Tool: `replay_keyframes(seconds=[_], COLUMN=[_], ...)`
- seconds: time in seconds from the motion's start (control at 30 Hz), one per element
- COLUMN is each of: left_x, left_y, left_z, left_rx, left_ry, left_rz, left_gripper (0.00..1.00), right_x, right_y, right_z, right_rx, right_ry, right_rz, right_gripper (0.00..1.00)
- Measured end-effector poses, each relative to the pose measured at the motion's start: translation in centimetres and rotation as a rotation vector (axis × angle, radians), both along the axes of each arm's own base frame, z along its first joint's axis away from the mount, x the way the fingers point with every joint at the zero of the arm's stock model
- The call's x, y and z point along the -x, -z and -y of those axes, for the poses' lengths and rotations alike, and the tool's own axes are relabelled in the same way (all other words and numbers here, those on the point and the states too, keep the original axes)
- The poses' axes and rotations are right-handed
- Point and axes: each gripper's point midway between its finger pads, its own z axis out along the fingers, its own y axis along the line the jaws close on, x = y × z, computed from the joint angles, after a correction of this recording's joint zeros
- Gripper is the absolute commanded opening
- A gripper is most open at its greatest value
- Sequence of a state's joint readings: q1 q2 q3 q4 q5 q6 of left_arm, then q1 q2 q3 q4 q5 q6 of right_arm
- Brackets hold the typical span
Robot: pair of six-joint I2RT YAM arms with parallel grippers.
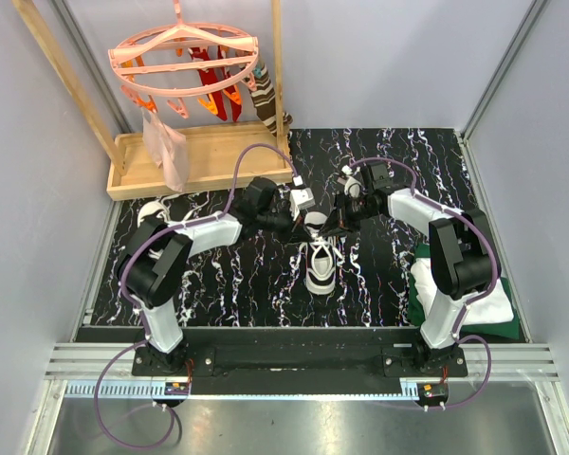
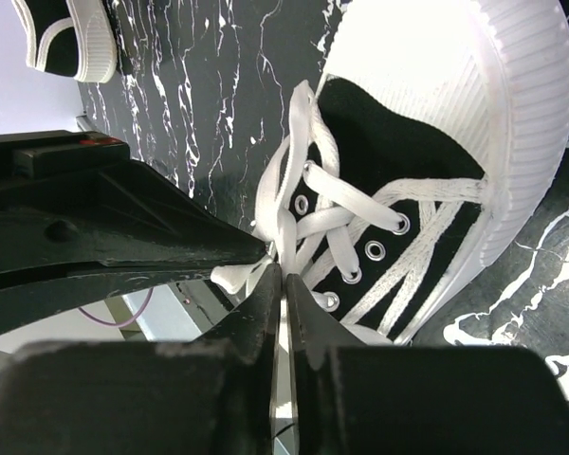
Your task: Tie the shoes
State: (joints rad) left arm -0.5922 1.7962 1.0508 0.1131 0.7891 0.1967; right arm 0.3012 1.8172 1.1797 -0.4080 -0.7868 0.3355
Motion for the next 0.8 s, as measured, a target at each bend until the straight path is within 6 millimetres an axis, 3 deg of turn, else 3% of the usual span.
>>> replay_keyframes(seconds=[0.1, 0.8], left_x=[0.0, -0.5], left_y=[0.2, 0.6], left_z=[0.0, 0.4], left_rx=[-0.010, -0.063], left_ry=[0.003, 0.003], left_rz=[-0.001, -0.022], left_gripper=[0.00, 0.00], right_x=[-0.1, -0.3], right_y=[-0.2, -1.6], right_z=[0.0, -0.1], right_rx=[-0.001, -0.016], right_ry=[0.000, -0.002], right_rz=[0.004, 0.055], right_gripper=[0.00, 0.01])
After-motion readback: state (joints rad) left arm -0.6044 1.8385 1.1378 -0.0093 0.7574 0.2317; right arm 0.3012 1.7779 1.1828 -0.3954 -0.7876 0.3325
